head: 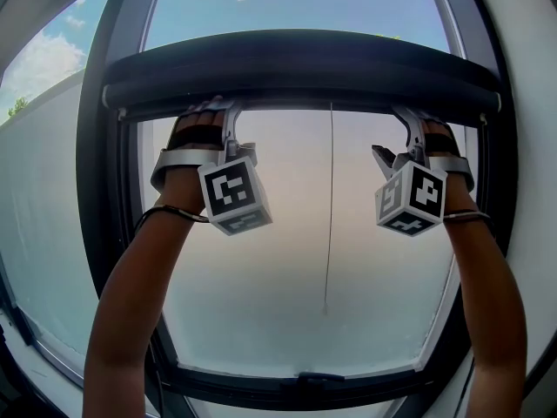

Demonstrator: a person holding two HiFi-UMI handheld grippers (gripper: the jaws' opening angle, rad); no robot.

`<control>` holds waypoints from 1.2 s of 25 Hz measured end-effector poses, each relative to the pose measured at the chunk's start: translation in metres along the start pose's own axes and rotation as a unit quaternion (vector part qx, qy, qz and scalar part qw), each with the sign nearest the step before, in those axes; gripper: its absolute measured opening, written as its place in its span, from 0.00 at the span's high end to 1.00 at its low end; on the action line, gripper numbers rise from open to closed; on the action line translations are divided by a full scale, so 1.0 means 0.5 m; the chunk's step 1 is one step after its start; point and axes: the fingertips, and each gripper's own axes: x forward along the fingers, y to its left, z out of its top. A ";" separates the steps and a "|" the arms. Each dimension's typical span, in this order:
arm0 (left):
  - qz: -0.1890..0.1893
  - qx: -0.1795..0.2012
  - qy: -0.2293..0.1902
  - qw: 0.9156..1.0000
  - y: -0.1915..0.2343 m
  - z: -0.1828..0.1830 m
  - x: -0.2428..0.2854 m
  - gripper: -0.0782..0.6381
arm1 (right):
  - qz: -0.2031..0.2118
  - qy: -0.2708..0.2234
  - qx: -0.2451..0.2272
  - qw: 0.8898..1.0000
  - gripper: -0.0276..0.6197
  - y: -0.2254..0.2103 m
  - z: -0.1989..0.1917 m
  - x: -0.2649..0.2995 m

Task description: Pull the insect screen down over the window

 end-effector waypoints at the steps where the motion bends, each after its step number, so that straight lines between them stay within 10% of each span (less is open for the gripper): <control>1: -0.001 0.003 0.004 1.000 0.004 -0.001 0.006 0.39 | 0.001 0.006 -0.005 1.000 0.45 -0.009 -0.005 0.008; 30: -0.028 0.032 0.020 0.999 -0.007 -0.010 0.038 0.39 | 0.060 0.058 -0.058 0.995 0.45 0.005 -0.041 0.037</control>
